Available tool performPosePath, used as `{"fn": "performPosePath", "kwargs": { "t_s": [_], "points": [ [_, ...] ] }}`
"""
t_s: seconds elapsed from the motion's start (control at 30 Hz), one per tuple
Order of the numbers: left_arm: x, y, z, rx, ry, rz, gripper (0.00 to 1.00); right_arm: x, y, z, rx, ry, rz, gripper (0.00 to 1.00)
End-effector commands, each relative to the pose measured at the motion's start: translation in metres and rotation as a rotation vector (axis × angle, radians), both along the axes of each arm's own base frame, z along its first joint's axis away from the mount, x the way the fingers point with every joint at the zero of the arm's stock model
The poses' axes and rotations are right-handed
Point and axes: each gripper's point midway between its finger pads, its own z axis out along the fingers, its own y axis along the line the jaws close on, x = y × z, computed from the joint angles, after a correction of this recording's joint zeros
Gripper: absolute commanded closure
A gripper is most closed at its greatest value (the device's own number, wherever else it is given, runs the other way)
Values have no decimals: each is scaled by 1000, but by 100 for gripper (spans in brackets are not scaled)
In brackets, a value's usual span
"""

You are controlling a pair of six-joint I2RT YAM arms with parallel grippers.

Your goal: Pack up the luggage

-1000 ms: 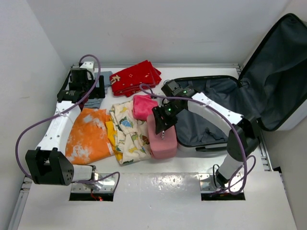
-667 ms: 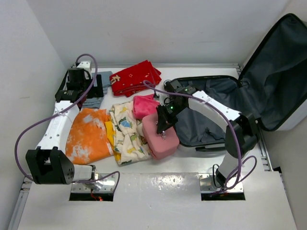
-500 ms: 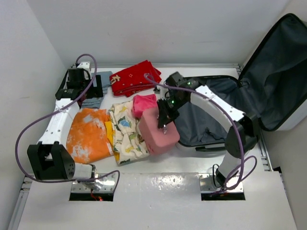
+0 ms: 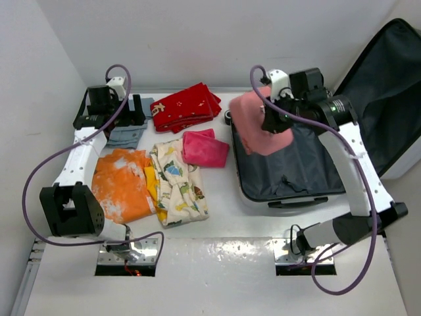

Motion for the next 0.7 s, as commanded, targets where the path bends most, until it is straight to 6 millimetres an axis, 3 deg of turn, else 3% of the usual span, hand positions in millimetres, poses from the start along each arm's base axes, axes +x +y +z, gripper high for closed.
{"fn": "performPosePath", "kwargs": {
  "t_s": [0.0, 0.03, 0.07, 0.1, 0.13, 0.17, 0.27, 0.4, 0.57, 0.6, 0.63, 0.67],
  "points": [
    [24, -8, 26, -27, -88, -67, 4, 24, -56, -10, -270, -171, -17, 100],
    [27, -8, 26, -28, -86, -67, 4, 27, -56, -8, -282, -191, -2, 100],
    [30, -8, 24, -28, -86, -67, 4, 31, -76, -16, -332, -185, -46, 100],
    [33, -8, 26, -35, -89, -63, 4, 38, -84, -21, -381, -211, -25, 100],
    [35, -10, 29, -40, -96, -73, 4, 48, -95, -17, -397, -254, -55, 100],
    [37, -9, 23, -42, -83, -73, 4, 49, -110, -34, -447, -226, -76, 100],
    [41, -11, 30, -53, -95, -77, 4, 79, -145, -21, -566, -343, -163, 100],
    [46, -9, 22, -49, -84, -69, 4, 93, -195, -29, -729, -356, -296, 100],
    [50, -6, 17, -42, -73, -53, 5, 108, -230, -23, -880, -423, -380, 100],
    [51, -5, 21, -40, -82, -53, 5, 114, -237, -9, -904, -481, -446, 100],
    [53, -3, 16, -36, -69, -42, 5, 113, -238, -25, -962, -450, -423, 100],
    [53, -3, 16, -36, -69, -42, 5, 112, -240, -27, -1021, -449, -412, 100]
  ]
}}
